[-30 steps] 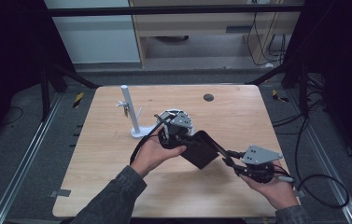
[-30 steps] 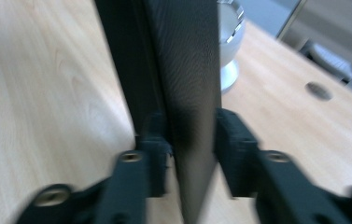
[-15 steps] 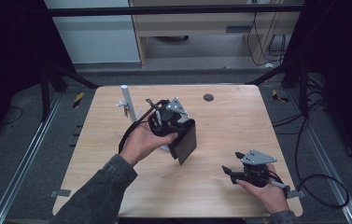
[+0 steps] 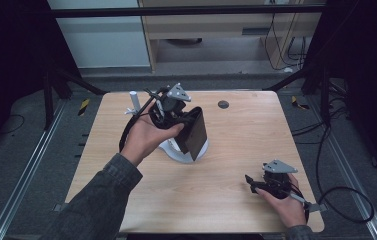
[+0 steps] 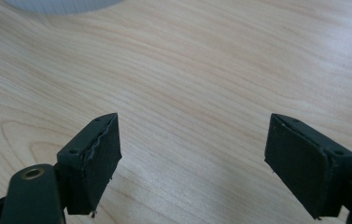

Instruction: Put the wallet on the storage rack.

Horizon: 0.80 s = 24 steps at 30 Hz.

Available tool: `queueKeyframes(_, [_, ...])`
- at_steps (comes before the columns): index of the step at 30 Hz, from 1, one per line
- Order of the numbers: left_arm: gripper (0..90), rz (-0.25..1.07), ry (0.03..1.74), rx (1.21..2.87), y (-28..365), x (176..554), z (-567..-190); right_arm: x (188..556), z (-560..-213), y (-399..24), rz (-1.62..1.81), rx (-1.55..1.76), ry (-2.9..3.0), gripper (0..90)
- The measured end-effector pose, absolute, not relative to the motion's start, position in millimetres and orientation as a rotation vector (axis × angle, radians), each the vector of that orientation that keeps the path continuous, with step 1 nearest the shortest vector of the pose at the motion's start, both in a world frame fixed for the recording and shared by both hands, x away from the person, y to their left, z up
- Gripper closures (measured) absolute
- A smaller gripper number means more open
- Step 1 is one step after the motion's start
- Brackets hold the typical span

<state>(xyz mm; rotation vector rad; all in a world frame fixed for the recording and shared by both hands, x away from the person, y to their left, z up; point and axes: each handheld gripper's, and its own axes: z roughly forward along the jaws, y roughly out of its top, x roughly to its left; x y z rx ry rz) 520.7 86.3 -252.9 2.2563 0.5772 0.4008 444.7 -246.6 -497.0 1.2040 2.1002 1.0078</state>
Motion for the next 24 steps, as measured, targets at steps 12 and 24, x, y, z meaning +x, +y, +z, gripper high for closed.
queueKeyframes(12, [79.3,0.503,0.652,2.224,91.4,541.0,-243.7,449.4,-508.4,-246.4,0.925,1.258,2.126,14.1])
queueKeyframes(24, [79.3,0.484,0.717,2.232,102.4,557.5,-259.6,452.0,-511.4,-248.6,0.922,1.325,2.118,11.0])
